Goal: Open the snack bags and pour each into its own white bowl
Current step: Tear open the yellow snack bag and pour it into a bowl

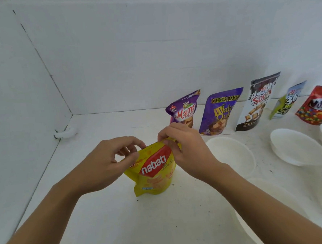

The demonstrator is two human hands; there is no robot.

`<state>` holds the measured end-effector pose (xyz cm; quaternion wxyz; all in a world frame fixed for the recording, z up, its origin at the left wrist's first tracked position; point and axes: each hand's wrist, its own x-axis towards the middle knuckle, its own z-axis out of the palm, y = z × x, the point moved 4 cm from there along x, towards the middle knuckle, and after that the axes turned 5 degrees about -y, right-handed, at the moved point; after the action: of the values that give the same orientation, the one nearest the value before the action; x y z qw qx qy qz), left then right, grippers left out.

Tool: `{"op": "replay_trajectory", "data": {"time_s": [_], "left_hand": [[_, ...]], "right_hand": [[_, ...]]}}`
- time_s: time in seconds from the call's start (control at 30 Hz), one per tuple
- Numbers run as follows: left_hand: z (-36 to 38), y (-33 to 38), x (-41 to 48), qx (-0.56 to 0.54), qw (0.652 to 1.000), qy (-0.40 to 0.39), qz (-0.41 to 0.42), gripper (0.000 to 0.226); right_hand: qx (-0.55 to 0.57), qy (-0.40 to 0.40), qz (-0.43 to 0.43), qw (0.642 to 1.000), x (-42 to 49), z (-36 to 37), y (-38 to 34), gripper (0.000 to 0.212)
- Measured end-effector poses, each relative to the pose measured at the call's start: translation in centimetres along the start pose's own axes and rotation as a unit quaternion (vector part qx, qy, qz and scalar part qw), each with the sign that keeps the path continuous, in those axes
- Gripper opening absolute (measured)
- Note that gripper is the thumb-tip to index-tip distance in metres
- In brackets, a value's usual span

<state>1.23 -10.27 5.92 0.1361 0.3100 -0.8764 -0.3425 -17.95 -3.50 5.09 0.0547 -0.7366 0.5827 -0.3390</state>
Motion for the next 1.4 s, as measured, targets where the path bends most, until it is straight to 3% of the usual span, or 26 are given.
{"op": "replay_trajectory", "data": {"time_s": [0.07, 0.37, 0.5, 0.6, 0.83, 0.97, 1.2, 1.4], "left_hand": [[0.4, 0.6, 0.4, -0.007, 1.000, 0.000, -0.013, 0.009], [1.8, 2.5, 0.7, -0.063, 0.995, 0.035, -0.073, 0.015], [2.7, 3.1, 0.2, -0.138, 0.981, 0.043, -0.129, 0.010], [2.9, 3.2, -0.2, -0.153, 0.975, 0.047, -0.154, 0.011], [3.2, 3.8, -0.6, -0.198, 0.967, 0.018, -0.161, 0.024], [3.6, 3.7, -0.6, -0.216, 0.962, -0.008, -0.170, 0.020], [4.8, 2.4, -1.3, -0.334, 0.924, -0.022, -0.182, 0.032], [5.1, 2.1, -1.4, -0.364, 0.912, -0.029, -0.188, 0.032]], "right_hand": [[0.010, -0.007, -0.014, 1.000, -0.3, -0.3, 0.3, 0.012], [0.007, 0.074, -0.059, 0.995, -2.0, 0.1, 1.0, 0.007], [0.023, 0.081, -0.078, 0.993, -2.2, 0.0, 1.2, 0.018], [0.024, 0.081, -0.093, 0.992, -2.2, -0.3, 1.4, 0.015], [0.038, 0.049, -0.101, 0.993, -2.0, -0.2, 1.2, 0.005], [0.041, 0.020, -0.105, 0.993, -1.9, 0.0, 1.0, 0.008], [0.085, 0.053, -0.094, 0.990, -2.2, 0.0, 1.5, 0.007], [0.111, 0.054, -0.089, 0.988, -2.2, 0.1, 1.7, 0.007]]}}
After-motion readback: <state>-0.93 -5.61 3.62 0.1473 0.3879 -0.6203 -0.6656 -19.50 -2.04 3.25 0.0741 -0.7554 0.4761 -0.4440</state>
